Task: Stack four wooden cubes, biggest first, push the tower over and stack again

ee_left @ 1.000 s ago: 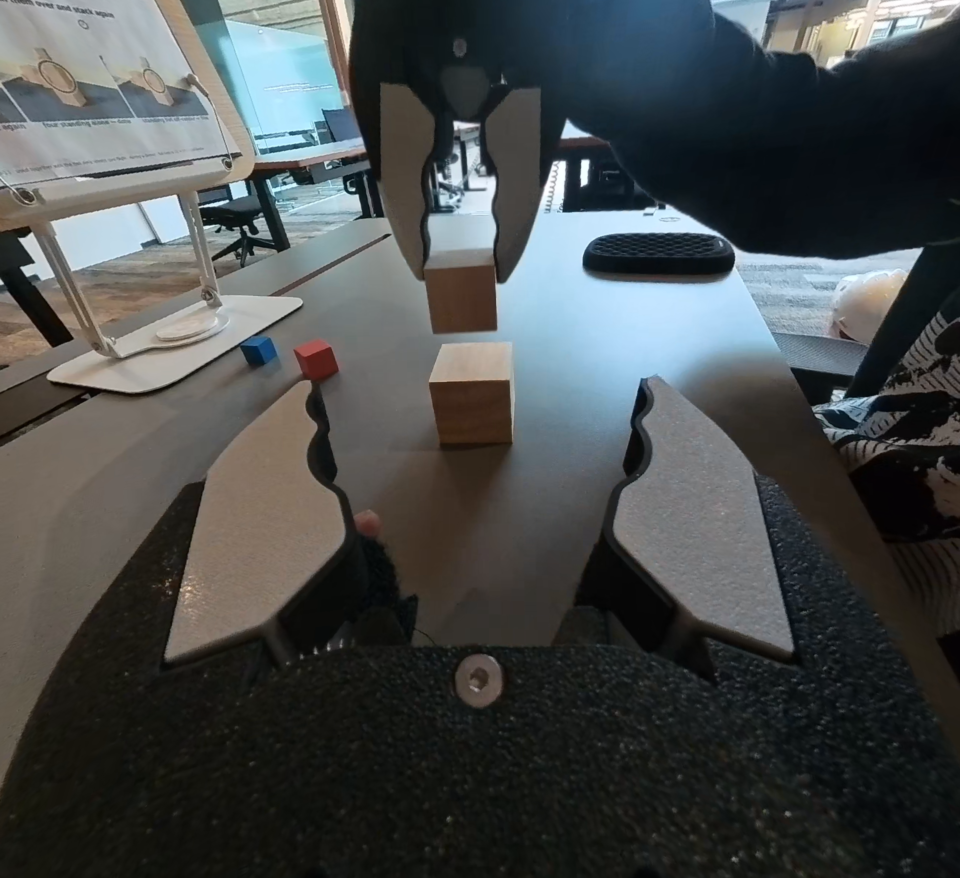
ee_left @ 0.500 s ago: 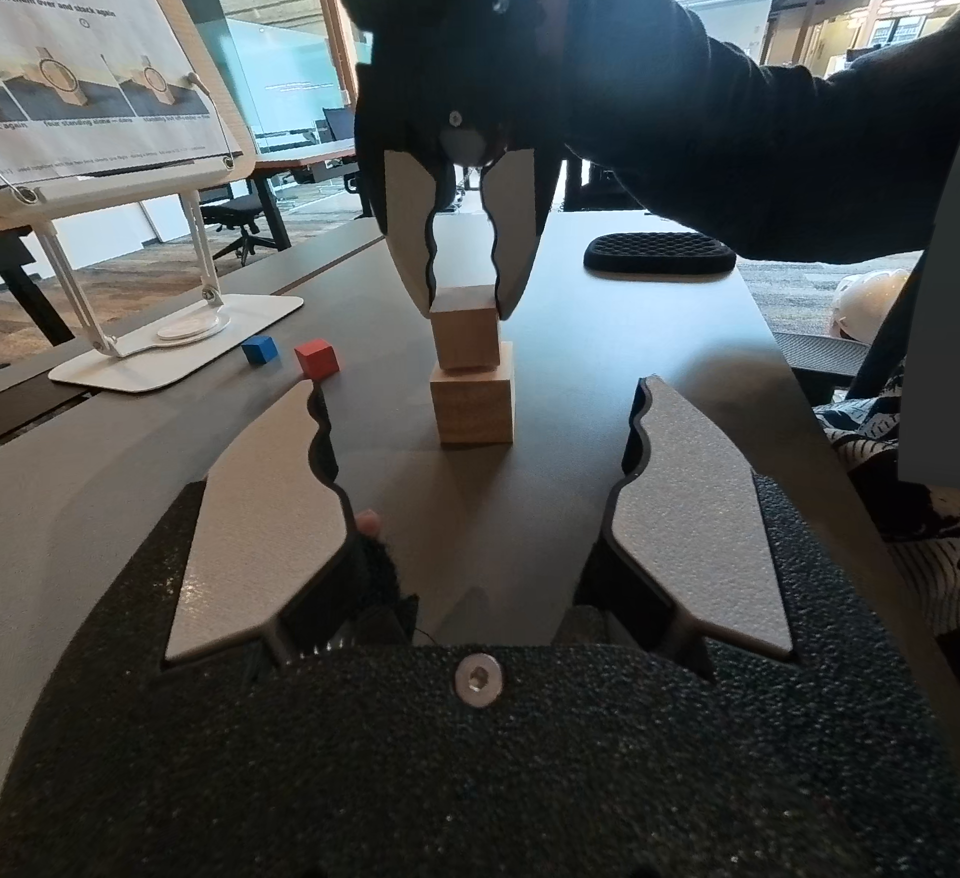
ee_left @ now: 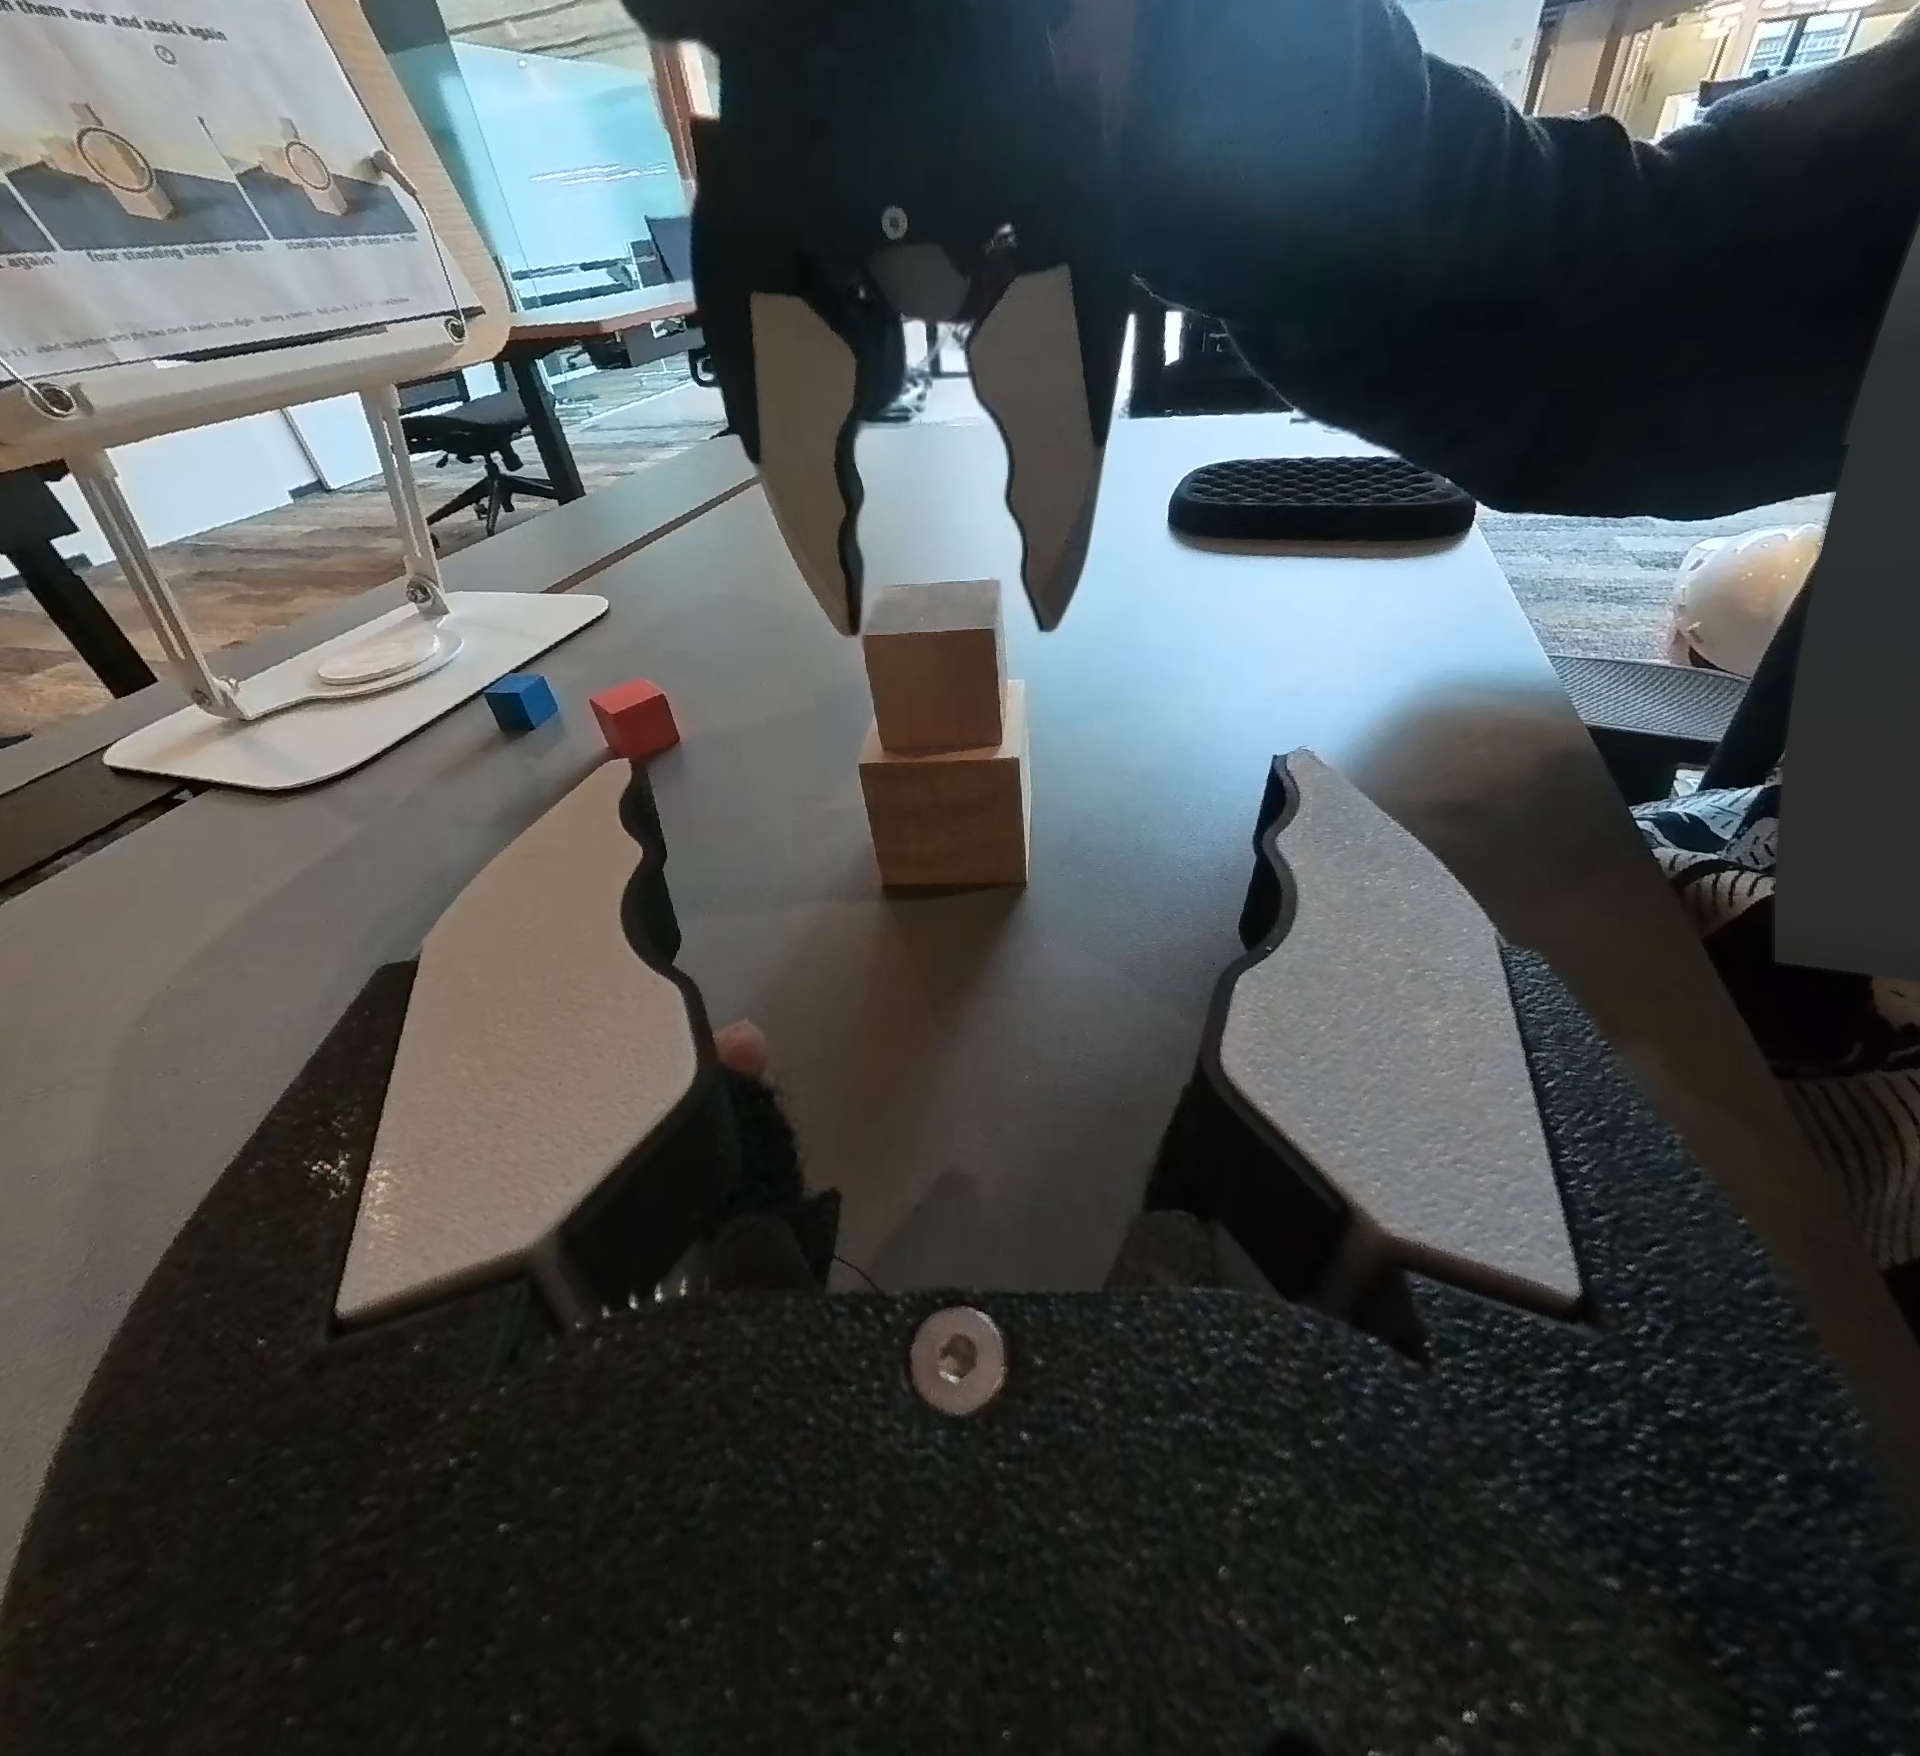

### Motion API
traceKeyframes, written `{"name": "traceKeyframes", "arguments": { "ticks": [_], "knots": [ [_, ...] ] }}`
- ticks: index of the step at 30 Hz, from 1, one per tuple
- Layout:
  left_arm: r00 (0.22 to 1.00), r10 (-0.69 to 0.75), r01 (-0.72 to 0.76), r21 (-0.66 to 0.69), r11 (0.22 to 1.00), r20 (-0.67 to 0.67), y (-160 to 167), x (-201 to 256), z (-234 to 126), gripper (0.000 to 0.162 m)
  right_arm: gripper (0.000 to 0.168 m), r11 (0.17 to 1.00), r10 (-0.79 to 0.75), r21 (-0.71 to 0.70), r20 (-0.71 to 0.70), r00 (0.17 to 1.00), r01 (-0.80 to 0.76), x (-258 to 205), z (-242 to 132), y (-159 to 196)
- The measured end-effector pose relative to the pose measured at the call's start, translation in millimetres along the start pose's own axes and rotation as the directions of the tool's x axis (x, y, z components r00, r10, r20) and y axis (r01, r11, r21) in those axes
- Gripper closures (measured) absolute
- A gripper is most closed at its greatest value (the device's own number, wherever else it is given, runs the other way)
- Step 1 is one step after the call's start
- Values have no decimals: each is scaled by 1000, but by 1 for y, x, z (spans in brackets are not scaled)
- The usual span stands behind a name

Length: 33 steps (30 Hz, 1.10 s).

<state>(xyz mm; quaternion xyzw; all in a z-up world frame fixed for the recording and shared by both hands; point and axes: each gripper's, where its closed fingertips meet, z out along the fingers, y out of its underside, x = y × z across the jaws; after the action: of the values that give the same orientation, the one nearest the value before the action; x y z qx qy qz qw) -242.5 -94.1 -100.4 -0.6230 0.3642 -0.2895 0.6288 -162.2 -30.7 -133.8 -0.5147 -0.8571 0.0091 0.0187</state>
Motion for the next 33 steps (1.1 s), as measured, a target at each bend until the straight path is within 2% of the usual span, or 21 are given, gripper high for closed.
{"name": "traceKeyframes", "arguments": {
  "ticks": [5, 11, 16, 19, 23, 28, 33],
  "knots": [
    [1000, 6, -6, 0, 1000, 1, 0, 0, 0, 54, 104, 998, -3, 65, -38, 999, 5, 17, -25, 4],
    [1000, 3, -3, 0, 1000, -2, 0, 1, 0, 55, 104, 982, 161, 109, -86, 983, -152, 79, -40, 34],
    [1000, 3, -3, -1, 1000, -5, 0, 1, 0, 55, 111, 880, 460, 151, -45, 887, -449, 126, -17, 55],
    [1000, 6, -6, -5, 1000, -8, 0, 1, 0, 55, 112, 833, 545, 140, -46, 837, -534, 141, 5, 67],
    [1000, 6, -6, -8, 1000, -10, 1, 2, 1, 55, 112, 800, 595, 137, -58, 801, -584, 154, 32, 72],
    [1000, 7, -8, -5, 1000, -8, 0, 1, 0, 56, 114, 801, 596, 129, -76, 799, -585, 164, 52, 74],
    [1000, 10, -10, -5, 1000, -7, 0, 2, 0, 56, 124, 798, 599, 125, -64, 798, -589, 166, 63, 73]
  ]
}}
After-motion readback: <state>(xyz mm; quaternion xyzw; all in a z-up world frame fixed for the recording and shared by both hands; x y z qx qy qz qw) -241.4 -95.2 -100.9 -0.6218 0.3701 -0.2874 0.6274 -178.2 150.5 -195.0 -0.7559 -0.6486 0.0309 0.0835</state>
